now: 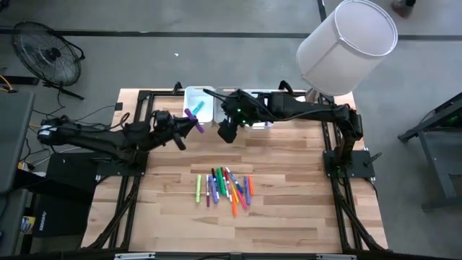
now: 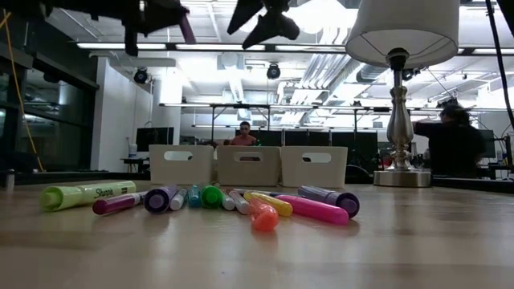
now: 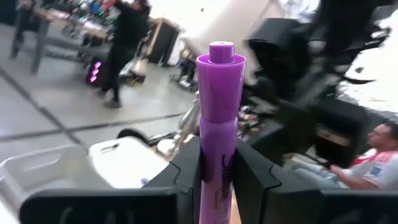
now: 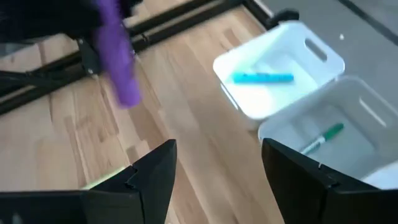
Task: Pick & Place Markers
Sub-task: Put the violet highlighter pen into the left white bin
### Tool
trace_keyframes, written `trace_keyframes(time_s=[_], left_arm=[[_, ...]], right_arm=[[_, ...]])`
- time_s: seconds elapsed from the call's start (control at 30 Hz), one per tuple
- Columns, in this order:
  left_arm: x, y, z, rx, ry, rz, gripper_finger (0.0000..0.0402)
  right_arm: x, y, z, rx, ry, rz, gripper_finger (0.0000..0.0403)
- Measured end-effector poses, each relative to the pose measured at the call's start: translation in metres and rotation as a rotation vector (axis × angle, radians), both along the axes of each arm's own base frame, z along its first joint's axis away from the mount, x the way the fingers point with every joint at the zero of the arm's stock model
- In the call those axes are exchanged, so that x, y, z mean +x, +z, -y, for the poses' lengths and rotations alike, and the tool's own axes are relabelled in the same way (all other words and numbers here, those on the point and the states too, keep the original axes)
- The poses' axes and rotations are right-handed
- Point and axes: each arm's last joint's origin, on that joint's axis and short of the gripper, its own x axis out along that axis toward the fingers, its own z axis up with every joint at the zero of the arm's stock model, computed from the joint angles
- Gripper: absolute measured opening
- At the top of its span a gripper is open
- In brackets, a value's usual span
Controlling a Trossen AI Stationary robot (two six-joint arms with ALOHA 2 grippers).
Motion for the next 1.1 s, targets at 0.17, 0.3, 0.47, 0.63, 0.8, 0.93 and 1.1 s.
trace_keyframes(time_s=[0.17, 0.3, 0.47, 0.63, 0.8, 0.93, 1.1], left_arm=[[0.001, -0.011, -0.021, -0.09, 0.034, -0.062, 0.0055], [-0.003, -0.021, -0.039, -0.155, 0.098, -0.128, 0.0055], [-0.01, -0.03, -0.062, -0.222, 0.175, -0.197, 0.0055], [-0.012, -0.04, -0.084, -0.284, 0.21, -0.236, 0.0055], [-0.01, -0.055, -0.105, -0.376, 0.214, -0.282, 0.0055], [-0.007, -0.066, -0.119, -0.448, 0.211, -0.339, 0.0055], [0.007, -0.056, -0.138, -0.441, 0.187, -0.415, 0.0055]], right_arm=[[-0.003, -0.004, -0.001, 0.02, -0.013, -0.046, 0.0224], [-0.004, -0.005, -0.001, 0.023, -0.018, -0.061, 0.0224], [-0.005, -0.006, -0.004, 0.002, -0.032, -0.075, 0.0224], [-0.005, -0.006, -0.005, -0.027, -0.054, -0.079, 0.0224], [-0.005, -0.006, -0.005, -0.034, -0.062, -0.081, 0.0224], [-0.005, -0.006, -0.005, -0.034, -0.062, -0.086, 0.0224], [-0.005, -0.006, -0.004, -0.033, -0.068, -0.086, 0.0225]])
